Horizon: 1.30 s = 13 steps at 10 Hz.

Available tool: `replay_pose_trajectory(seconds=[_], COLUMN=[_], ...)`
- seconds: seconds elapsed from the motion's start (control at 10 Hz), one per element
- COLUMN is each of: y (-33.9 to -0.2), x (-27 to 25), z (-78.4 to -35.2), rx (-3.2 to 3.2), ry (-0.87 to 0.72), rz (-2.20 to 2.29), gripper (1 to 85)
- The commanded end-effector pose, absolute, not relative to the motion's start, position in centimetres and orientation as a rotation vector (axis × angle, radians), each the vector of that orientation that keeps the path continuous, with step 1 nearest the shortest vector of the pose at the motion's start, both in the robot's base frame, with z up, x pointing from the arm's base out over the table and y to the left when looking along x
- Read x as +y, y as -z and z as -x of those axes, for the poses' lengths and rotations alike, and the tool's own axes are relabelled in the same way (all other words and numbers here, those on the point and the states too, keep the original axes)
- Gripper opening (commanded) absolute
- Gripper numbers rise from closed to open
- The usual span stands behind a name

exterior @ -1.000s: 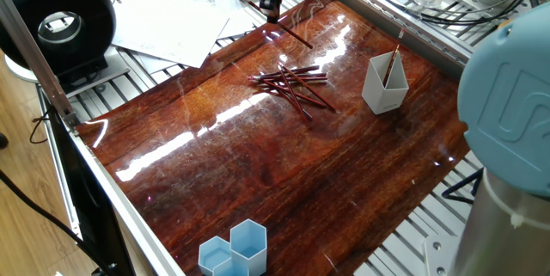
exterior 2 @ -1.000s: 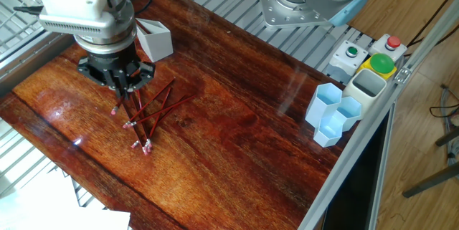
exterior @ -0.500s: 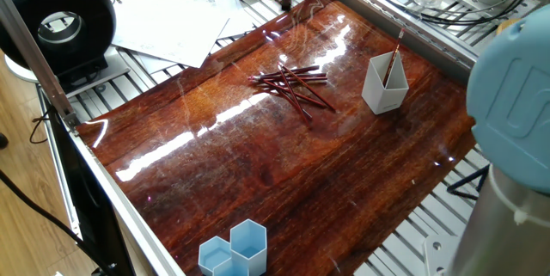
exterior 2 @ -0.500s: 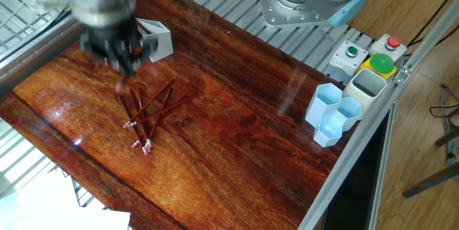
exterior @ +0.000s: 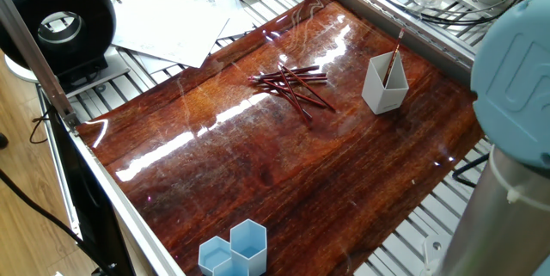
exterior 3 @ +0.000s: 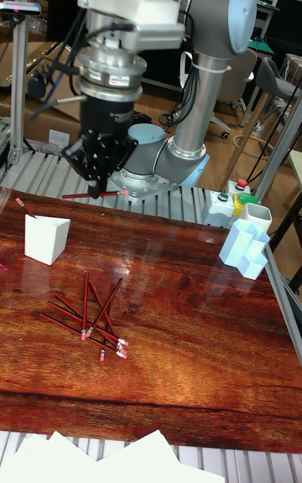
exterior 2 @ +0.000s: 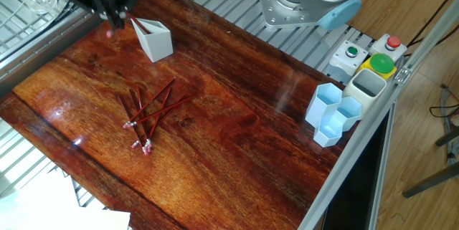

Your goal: Put the pen into the pen holder

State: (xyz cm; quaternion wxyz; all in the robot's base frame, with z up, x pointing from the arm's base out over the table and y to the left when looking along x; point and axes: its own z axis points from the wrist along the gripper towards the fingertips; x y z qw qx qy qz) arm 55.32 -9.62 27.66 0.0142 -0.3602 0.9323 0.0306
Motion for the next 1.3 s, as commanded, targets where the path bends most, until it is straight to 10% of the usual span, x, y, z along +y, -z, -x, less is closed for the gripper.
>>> replay_pose_trajectory(seconds=[0.0, 1.2], y=[-28.2, -28.3], x=[-10.0, -12.2], z=[-55.5, -48.9], rx=[2.924, 2.5], ry=[-0.112, -0.423], rz=[0.985, 1.299], gripper=[1.0, 1.0])
